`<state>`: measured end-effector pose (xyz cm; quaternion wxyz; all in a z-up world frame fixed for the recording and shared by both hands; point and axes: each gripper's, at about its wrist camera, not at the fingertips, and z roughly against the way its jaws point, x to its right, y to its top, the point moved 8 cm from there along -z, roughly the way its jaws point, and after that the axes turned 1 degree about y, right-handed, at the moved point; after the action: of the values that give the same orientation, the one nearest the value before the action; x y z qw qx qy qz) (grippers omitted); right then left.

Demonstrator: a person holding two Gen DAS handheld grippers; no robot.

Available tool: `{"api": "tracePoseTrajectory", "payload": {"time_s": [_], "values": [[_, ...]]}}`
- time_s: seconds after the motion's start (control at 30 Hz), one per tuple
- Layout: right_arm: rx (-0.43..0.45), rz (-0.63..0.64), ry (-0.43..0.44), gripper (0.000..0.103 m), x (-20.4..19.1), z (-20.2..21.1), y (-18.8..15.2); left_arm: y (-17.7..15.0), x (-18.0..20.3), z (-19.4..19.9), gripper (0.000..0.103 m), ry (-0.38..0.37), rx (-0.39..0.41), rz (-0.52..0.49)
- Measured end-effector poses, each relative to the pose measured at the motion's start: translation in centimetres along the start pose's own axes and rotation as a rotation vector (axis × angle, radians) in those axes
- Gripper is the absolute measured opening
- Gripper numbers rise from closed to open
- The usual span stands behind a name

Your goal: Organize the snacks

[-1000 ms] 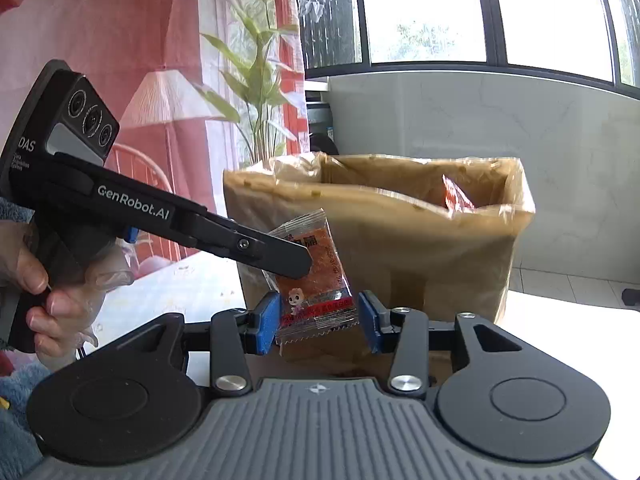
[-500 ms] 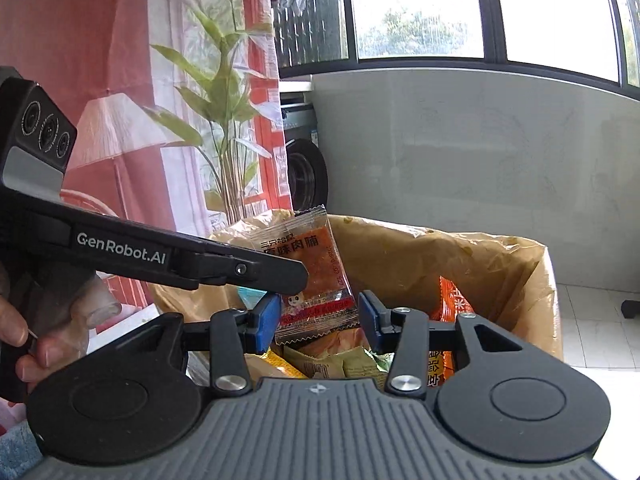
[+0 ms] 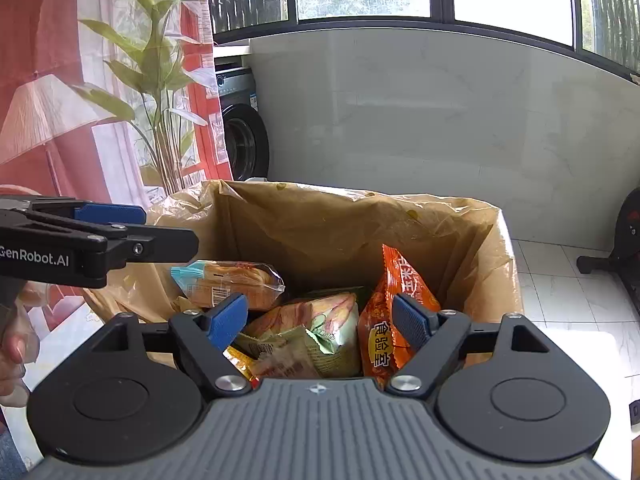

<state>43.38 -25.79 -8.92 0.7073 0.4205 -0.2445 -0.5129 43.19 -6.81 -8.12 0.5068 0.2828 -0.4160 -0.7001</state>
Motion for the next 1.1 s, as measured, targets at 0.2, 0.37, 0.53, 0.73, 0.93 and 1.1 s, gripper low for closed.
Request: {"api": "tracePoseTrajectory", "payload": {"time_s": [0.2,0.37,0.53,0.73,0.93,1.1], "values": [[0.017,0.008,-0.029,0.095,0.1,2.3,0.6,1.2,0.5,2.7,0.093,0.053,0.049,-0.026],[0.082,-0.018,-0.041,0.101,-0.2,5.5,1.4,2.3,0.8,5.8,0.095,0.125,0.093,-0.039],[0.138,-0.041,-0.101,0.103,-0.4,8.8,2.2,3.1,1.6,8.8,0.096,0.186,0.126,-0.06],[0.193,-0.084,-0.142,0.103,-0.7,12.6,2.3,3.5,1.4,12.3,0.096,0.164,0.157,0.02],[0.211,-0.131,-0.129,0.103,-1.2,14.7,2.0,3.4,1.5,15.2,0.096,0.225,0.199,-0.009],[0.207,-0.166,-0.129,0.103,-1.3,15.8,1.3,2.9,1.3,16.9,0.096,0.253,0.213,0.015]]}}
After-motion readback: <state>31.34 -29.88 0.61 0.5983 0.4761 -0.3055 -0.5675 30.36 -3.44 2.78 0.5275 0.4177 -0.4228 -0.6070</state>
